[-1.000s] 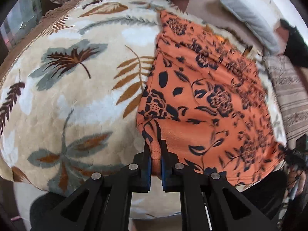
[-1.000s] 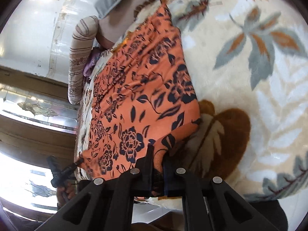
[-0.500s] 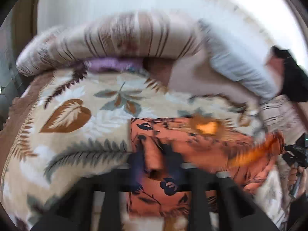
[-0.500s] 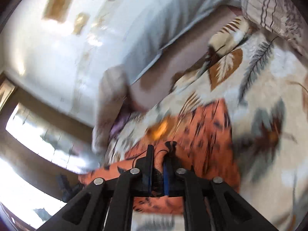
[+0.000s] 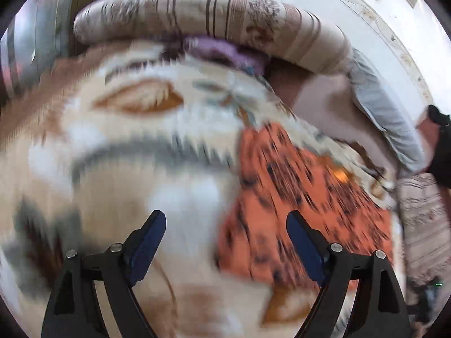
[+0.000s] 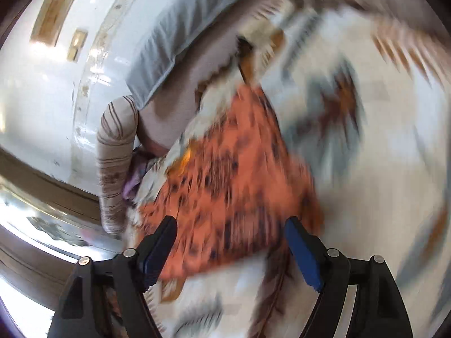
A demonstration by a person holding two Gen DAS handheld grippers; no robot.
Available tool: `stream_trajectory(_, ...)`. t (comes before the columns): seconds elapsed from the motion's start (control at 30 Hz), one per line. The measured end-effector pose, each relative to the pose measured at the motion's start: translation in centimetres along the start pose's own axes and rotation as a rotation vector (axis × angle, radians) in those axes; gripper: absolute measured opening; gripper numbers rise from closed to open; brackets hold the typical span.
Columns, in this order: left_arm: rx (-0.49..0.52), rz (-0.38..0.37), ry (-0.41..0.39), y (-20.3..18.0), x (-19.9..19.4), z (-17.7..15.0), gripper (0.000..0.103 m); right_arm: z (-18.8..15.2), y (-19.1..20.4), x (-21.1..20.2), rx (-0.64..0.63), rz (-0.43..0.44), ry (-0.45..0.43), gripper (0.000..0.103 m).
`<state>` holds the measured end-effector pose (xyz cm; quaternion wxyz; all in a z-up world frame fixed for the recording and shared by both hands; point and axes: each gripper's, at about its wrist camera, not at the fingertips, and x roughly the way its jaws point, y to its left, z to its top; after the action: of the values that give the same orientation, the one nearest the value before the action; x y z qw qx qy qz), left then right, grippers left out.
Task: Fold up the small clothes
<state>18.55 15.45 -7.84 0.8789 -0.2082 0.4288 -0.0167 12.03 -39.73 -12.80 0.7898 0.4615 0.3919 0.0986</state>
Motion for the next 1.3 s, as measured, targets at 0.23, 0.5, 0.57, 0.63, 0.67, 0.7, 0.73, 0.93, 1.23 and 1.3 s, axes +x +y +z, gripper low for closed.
stream_trajectory(0.23, -0.119, -0.048, 0.076, -1.1, 3.5, -5.0, 0.088, -0.2, -2.3, 3.6, 0.197, -0.014, -0.063, 0.081)
stream_trajectory(0.5, -0.196, -0.011, 0.043, -1.8, 6.4, -3.3, 0.087, 1.3, -2.4, 4.5, 0.282, -0.042, -0.15, 0.081)
stream_trajectory(0.57, -0.218, 0.01, 0.036, -1.4, 6.6, -2.8, 0.062, 1.8, -2.2, 4.7, 0.272, -0.055, -0.173, 0.079)
stream_trajectory(0.63, -0.213, 0.037, 0.076, -1.0, 7.2, -2.2, 0.02, 2.6, -2.0, 5.4, 0.247, -0.073, -0.181, 0.058)
stream_trajectory(0.67, -0.229, 0.021, 0.098, -0.8, 7.6, -2.0, 0.019, 3.2, -2.1, 6.0, 0.245, -0.087, -0.166, 0.033)
stream_trajectory(0.7, -0.229, 0.025, 0.1, -0.8, 7.7, -1.7, 0.018, 3.6, -2.5, 6.4, 0.251, -0.101, -0.155, 0.03)
stream_trajectory(0.73, -0.21, 0.031, 0.1, -1.1, 7.6, -1.4, 0.017, 3.8, -2.7, 6.7, 0.245, -0.108, -0.147, 0.021)
stream_trajectory(0.93, -0.102, 0.019, -0.001, -3.6, 2.3, 0.6, 0.015, 5.3, 1.6, 4.2, 0.107, -0.073, -0.17, 0.01)
stream_trajectory(1.23, -0.041, -0.028, -0.087, -3.6, -10.7, -5.5, 0.015, 1.1, 6.3, -5.5, -0.006, 0.002, -0.17, 0.01)
stream_trajectory(1.3, -0.056, -0.002, -0.043, -1.5, -11.0, -9.2, 0.018, -2.1, 4.7, -7.1, -0.025, -0.043, -0.114, 0.01)
